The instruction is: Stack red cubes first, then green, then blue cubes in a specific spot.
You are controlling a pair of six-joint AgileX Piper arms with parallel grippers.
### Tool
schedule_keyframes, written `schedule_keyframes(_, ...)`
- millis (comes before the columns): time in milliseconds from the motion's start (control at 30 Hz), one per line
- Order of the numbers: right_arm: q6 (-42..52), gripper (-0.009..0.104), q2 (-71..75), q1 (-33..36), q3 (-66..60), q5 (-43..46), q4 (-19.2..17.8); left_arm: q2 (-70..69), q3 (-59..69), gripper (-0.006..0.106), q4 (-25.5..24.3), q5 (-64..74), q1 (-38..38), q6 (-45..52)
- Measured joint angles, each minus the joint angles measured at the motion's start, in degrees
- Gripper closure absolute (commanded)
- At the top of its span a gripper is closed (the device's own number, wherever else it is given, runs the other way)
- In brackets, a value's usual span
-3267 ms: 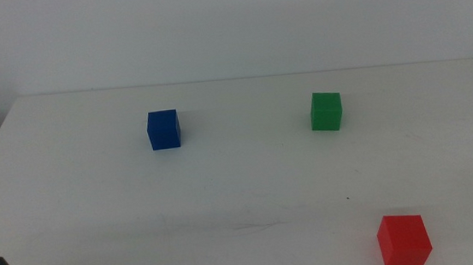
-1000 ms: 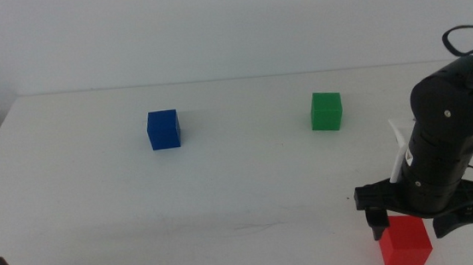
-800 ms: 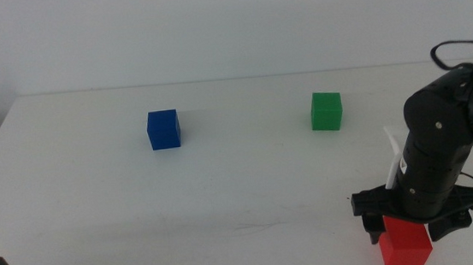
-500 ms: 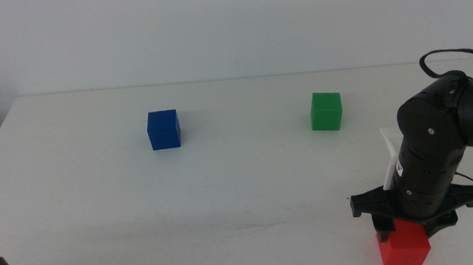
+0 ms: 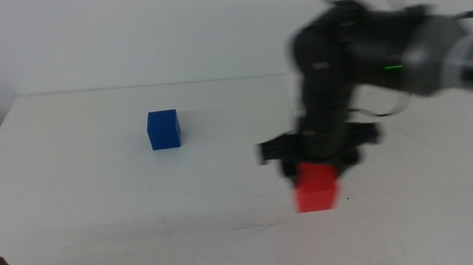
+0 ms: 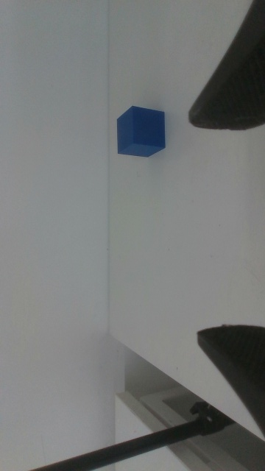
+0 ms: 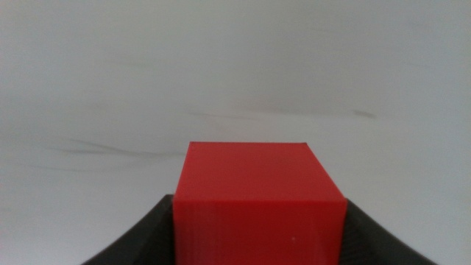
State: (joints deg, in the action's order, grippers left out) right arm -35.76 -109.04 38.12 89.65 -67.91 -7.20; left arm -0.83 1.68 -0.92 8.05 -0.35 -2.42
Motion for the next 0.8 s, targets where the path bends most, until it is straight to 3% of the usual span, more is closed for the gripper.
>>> schedule_keyframes(200, 0.00, 0.096, -12.64, 4.35, 15.63, -1.48, 3.62, 0.00, 0.00, 0.012, 0.00, 0.00, 0.00, 0.00)
schedule_keyframes(400, -0.37, 0.096, -18.12, 5.51, 22.04, -1.72, 4.20, 0.00, 0.00, 0.012, 0.00, 0.00, 0.00, 0.00)
schedule_keyframes(800, -5.16, 0.096, -19.77, 5.55, 22.41, -1.94, -1.37, 0.00, 0.00, 0.012, 0.00, 0.00, 0.00, 0.00)
